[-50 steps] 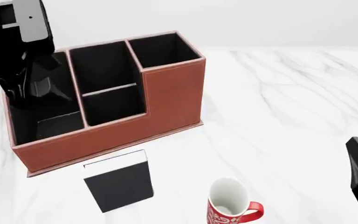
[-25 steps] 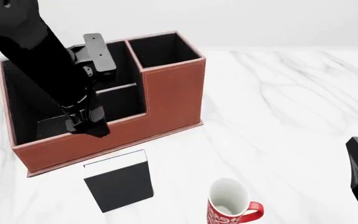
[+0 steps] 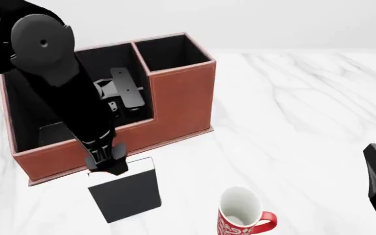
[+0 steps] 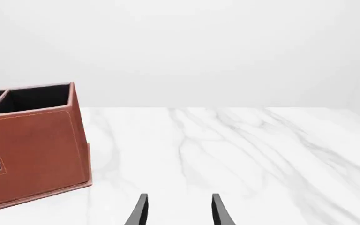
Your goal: Pick up the book and place it in the front compartment of the caddy.
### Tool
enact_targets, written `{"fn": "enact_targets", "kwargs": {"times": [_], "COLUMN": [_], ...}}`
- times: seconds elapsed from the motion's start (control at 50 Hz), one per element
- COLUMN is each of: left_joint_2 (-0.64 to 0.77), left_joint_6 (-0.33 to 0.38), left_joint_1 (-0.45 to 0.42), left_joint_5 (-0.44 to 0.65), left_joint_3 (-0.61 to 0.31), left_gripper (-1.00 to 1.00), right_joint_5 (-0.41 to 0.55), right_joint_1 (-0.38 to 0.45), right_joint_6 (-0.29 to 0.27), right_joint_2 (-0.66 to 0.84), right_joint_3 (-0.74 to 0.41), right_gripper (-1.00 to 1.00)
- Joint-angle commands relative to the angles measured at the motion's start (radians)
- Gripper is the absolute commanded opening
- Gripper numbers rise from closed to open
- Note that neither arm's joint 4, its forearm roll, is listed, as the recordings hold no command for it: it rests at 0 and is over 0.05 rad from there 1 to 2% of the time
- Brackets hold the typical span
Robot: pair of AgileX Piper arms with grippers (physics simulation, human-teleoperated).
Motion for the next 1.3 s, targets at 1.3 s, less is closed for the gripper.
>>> {"fn": "enact_targets", "kwargs": {"times": [1.3], "left_joint_2": [0.053], "left_joint_6": [-0.043], "left_joint_1": [-0.077], "left_joint_5": [-0.08], "left_joint_3": [0.145], "left_gripper": [1.0], "right_joint_5": [0.001], "right_joint_1": [0.0], "right_joint_6": [0.0], "right_joint_2": [-0.002], "right_joint_3": [0.001], "right_gripper": [1.0]}}
